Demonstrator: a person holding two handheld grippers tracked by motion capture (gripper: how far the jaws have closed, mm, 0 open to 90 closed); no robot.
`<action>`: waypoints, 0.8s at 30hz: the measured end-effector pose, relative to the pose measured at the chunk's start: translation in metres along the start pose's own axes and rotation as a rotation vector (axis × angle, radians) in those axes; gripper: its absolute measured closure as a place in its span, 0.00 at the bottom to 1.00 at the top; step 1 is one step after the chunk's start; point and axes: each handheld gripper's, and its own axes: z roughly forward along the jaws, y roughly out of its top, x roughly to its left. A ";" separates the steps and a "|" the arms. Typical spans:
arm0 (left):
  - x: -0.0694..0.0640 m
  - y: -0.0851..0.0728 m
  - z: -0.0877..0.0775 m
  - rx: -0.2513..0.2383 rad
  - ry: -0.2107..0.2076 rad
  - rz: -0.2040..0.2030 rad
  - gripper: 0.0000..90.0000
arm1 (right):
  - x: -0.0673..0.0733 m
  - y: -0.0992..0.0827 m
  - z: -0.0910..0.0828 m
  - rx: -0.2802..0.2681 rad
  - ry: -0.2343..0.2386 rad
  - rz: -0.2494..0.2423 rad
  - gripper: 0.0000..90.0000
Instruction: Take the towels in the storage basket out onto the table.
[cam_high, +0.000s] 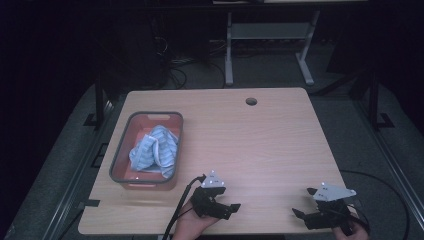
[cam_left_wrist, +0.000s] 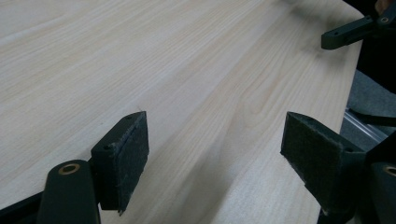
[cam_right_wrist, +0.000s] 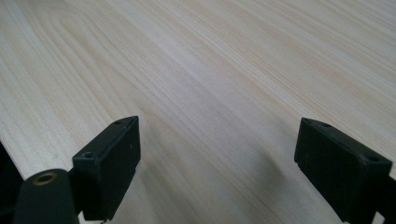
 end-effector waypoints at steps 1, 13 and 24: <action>0.000 0.000 0.001 0.002 -0.006 -0.008 0.26 | 0.000 0.000 0.000 -0.001 0.000 -0.001 0.15; -0.002 0.017 -0.001 0.012 -0.026 0.008 0.26 | -0.001 -0.001 0.000 -0.005 -0.008 0.013 0.15; 0.011 0.049 -0.009 0.071 -0.022 0.019 0.24 | 0.000 0.000 -0.002 -0.010 -0.022 0.010 0.15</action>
